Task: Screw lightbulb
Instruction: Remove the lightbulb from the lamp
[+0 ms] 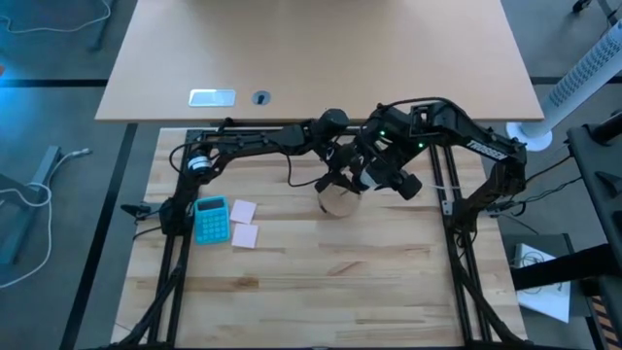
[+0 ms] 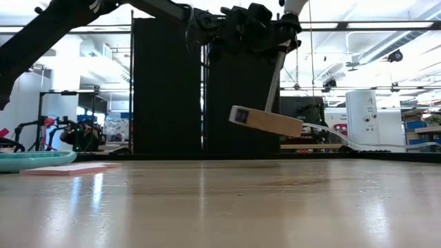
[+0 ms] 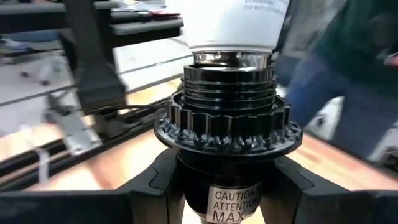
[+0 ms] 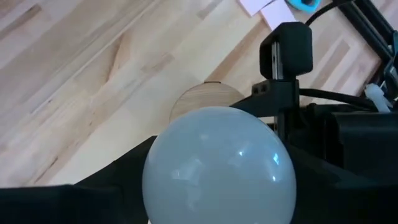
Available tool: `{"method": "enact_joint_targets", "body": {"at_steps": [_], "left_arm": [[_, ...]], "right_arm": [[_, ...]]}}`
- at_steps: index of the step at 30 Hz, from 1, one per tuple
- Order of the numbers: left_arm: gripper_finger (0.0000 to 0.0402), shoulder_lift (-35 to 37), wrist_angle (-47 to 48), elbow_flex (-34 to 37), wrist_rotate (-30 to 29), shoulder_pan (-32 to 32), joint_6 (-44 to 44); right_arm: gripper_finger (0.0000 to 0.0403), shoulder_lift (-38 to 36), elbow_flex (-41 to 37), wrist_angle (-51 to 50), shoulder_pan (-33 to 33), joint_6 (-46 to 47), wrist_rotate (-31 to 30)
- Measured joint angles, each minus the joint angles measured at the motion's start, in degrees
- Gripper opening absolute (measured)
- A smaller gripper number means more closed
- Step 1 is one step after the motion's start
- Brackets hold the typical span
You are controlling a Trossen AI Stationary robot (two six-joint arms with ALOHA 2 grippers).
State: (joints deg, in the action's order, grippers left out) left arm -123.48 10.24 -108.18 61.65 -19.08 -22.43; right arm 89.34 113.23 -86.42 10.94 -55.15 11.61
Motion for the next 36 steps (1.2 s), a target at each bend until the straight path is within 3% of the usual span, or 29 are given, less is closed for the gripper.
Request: {"method": "enact_joint_targets", "body": {"at_steps": [12,19,25,31,36], "left_arm": [[0.0138,-0.2,-5.1,0.7,-16.7,3.0,-2.9],[0.0139,-0.3,-11.6,4.7,-17.6,2.8,0.1],[0.0163,-0.5,-19.6,9.2,-22.3,2.8,3.2],[0.0154,-0.5,-21.2,11.4,-23.2,2.8,2.9],[0.0172,-0.5,-20.9,12.6,-23.7,2.8,2.9]], "right_arm": [[0.0253,0.0,-1.0,-3.4,0.1,7.6,-1.0],[0.0248,0.1,-2.0,-3.5,0.2,8.5,-1.5],[0.0256,0.3,-4.6,-2.9,0.3,8.6,-2.1],[0.0253,0.1,-6.9,-2.5,0.3,8.6,-1.8],[0.0249,0.1,-9.8,-1.5,0.6,8.9,-1.5]]}}
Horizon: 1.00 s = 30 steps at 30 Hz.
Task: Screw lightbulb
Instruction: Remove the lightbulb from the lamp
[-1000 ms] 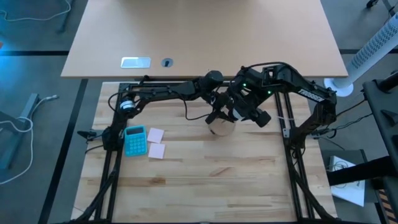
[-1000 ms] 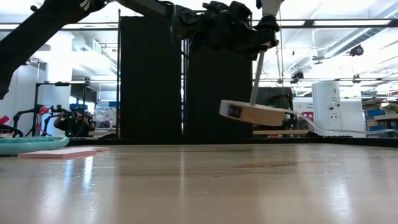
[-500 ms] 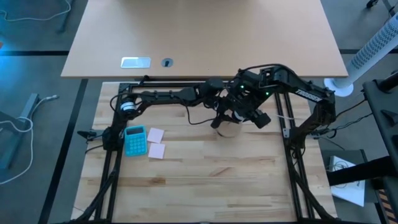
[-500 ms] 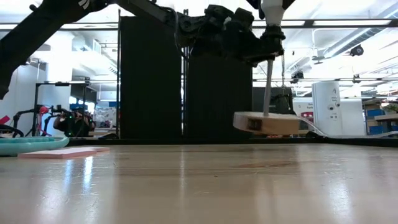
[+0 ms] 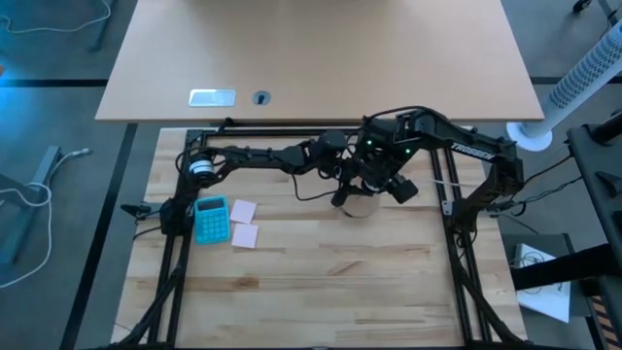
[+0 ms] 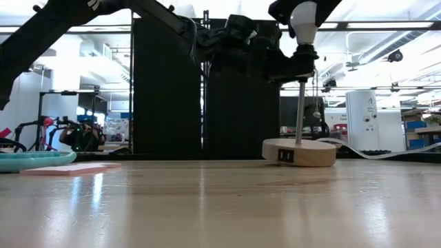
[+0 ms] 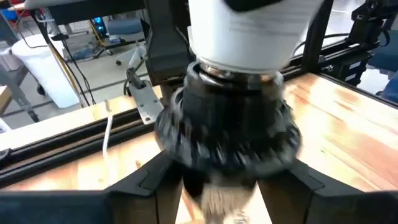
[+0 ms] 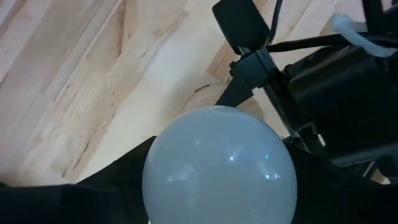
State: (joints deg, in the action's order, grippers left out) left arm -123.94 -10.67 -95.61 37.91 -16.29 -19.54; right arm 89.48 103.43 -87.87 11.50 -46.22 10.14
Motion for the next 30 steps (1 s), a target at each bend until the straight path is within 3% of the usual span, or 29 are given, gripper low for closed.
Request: {"method": "enact_joint_targets", "body": {"at_steps": [4,10,13,15,18,20,24,26,30], "left_arm": [[0.0196,0.5,3.4,0.0,-0.4,-0.2,0.2],[0.021,3.3,13.4,0.1,-6.0,0.1,-4.4],[0.021,4.8,15.6,1.6,-6.8,0.1,-2.1],[0.021,6.7,14.5,5.0,-10.4,0.3,0.2],[0.021,10.9,7.0,12.7,-20.4,1.9,5.4],[0.021,13.9,-4.0,19.3,-28.9,4.2,10.3],[0.021,16.2,-28.4,28.9,-52.6,12.1,14.2],[0.021,14.2,-35.6,29.3,-62.1,15.7,13.5],[0.021,8.2,-32.7,23.7,-76.4,21.0,18.9]], "right_arm": [[0.0255,-0.3,-1.2,0.1,0.9,2.1,0.1],[0.025,-0.2,-1.2,0.5,2.1,2.7,-0.1],[0.0251,-0.2,-1.2,0.6,2.6,3.1,-0.1],[0.0255,-0.2,-1.2,0.5,2.9,3.1,-0.1],[0.0256,-0.2,-1.3,0.5,3.2,3.0,-0.1],[0.0253,-0.2,-1.3,0.5,3.2,2.9,-0.6],[0.0251,-0.2,-1.3,0.5,3.2,3.1,-1.0],[0.0254,-0.2,-1.3,0.5,3.2,3.3,-1.1],[0.0257,-0.2,-1.3,1.1,3.2,4.3,-1.2]]}}
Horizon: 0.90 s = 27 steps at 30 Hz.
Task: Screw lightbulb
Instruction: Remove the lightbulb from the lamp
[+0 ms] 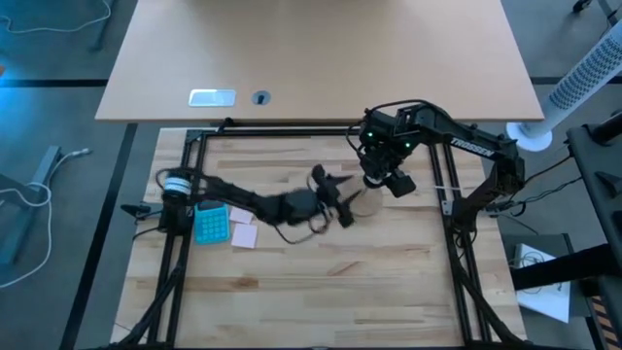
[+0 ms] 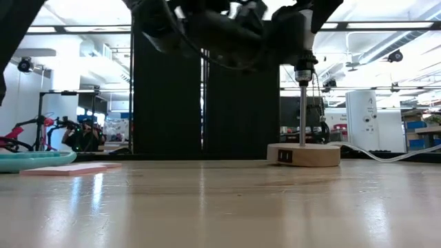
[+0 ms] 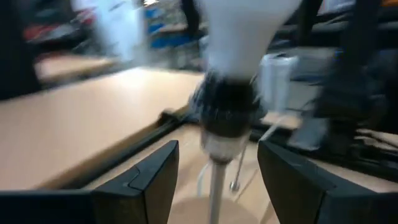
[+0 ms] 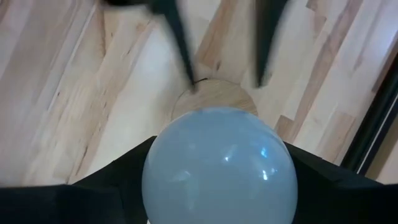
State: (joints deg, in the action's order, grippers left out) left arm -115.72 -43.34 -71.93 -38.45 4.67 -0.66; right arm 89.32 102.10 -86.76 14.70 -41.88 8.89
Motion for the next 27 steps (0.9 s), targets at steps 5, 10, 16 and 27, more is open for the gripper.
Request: {"method": "enact_joint_targets", "body": {"at_steps": [5,10,16,27], "left_arm": [[0.021,-11.2,1.3,-12.3,-15.7,3.3,6.8],[0.0218,-21.7,1.6,-25.2,-20.8,3.2,6.7],[0.0246,-28.2,6.4,-37.2,-25.2,2.7,5.9],[0.0286,-28.3,23.1,-42.0,-30.9,2.0,22.9]], "right_arm": [[0.0249,0.0,0.0,0.0,0.0,0.5,0.0],[0.0255,0.0,0.0,-0.3,-0.1,0.9,-0.1],[0.025,0.0,-0.2,-1.1,-0.1,0.1,-0.3],[0.0251,0.0,-0.2,-1.4,-0.2,0.3,-0.2]]}}
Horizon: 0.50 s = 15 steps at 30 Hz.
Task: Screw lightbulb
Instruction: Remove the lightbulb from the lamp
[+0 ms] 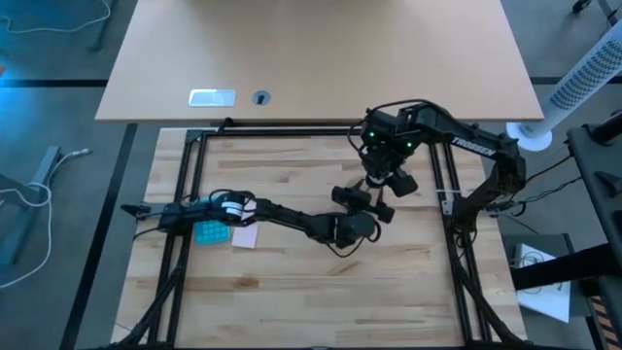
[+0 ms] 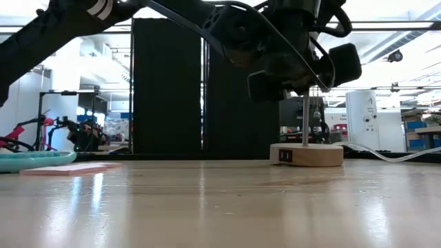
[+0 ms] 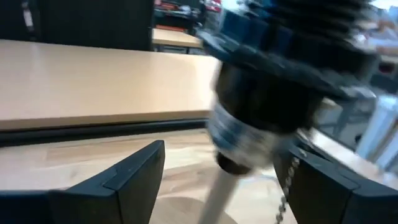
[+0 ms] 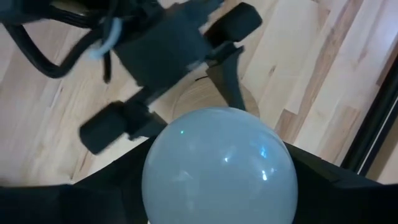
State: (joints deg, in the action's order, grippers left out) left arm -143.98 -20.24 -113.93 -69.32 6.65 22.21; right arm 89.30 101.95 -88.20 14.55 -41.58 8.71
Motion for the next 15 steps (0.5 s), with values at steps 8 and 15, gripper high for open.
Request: {"method": "enact_joint_targets", "body": {"at_steps": [8,15], "left_arm": [[0.0277,0.0,-1.8,0.1,-2.7,-0.4,0.8],[0.0276,0.0,-4.3,0.3,-0.9,-0.8,-4.6]], "right_arm": [[0.0254,0.0,0.0,0.1,0.0,0.0,0.1],[0.0249,0.0,0.0,0.2,0.0,0.0,0.2]]}}
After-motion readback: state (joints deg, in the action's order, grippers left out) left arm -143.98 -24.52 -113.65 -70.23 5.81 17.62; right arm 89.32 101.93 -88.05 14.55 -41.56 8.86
